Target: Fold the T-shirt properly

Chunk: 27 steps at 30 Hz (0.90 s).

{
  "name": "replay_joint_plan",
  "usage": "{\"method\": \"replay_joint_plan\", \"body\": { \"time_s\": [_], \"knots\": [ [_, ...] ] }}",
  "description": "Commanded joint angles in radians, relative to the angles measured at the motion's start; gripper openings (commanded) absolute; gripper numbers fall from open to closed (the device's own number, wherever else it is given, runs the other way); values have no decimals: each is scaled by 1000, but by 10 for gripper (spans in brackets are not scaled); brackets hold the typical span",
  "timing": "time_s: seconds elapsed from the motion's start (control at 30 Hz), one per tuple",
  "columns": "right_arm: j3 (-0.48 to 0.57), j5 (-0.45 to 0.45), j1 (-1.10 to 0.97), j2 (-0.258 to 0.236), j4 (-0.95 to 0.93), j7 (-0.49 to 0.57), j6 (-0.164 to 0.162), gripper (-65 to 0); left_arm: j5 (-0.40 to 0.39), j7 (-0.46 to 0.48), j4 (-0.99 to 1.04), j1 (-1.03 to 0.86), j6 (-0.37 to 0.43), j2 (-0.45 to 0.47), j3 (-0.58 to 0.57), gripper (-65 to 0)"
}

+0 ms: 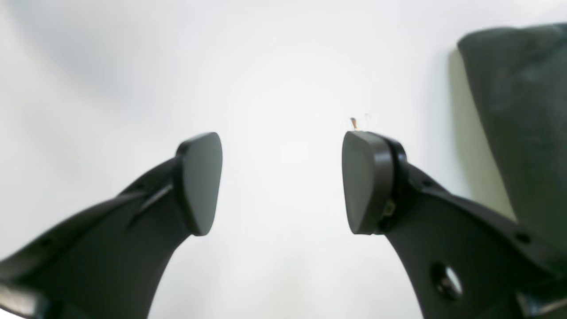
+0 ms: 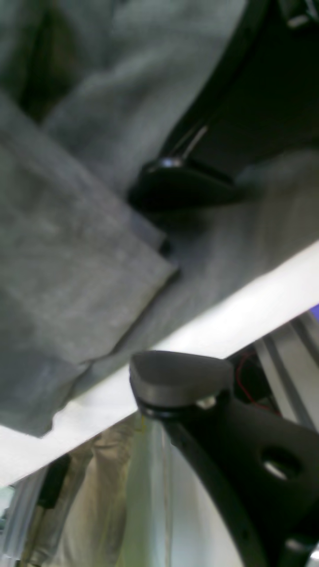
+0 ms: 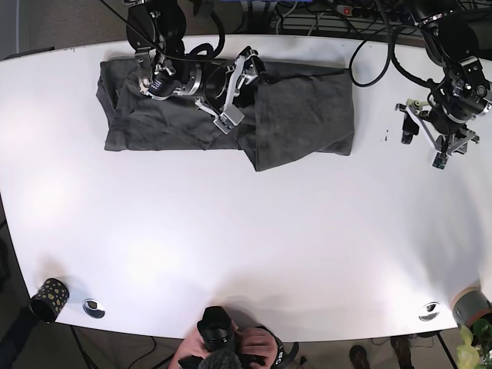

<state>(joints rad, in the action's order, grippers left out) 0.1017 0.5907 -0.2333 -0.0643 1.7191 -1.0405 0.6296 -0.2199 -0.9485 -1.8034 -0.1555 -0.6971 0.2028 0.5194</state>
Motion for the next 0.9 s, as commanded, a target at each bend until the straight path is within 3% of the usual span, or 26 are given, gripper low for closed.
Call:
{"method": "replay_joint_plan", "body": {
  "time_s": [0.0, 0.33, 0.47, 0.6, 0.87],
  "knots": [
    [0, 19, 18, 1, 14, 21, 8, -192, -14, 19, -12, 6, -1, 13, 5, -265],
    [0, 18, 33, 25, -26, 21, 8, -198, -14, 19, -14, -6, -1, 7, 2, -265],
    [0, 18, 53, 30, -63, 21, 8, -312, -14, 19, -14, -6, -1, 7, 0, -265],
    [2, 18, 61, 31, -69, 21, 8, -477, -13, 19, -14, -6, -1, 7, 0, -265],
    [91, 18, 78, 22, -60, 47, 8, -650, -9, 19, -11, -6, -1, 7, 0, -265]
  ]
}}
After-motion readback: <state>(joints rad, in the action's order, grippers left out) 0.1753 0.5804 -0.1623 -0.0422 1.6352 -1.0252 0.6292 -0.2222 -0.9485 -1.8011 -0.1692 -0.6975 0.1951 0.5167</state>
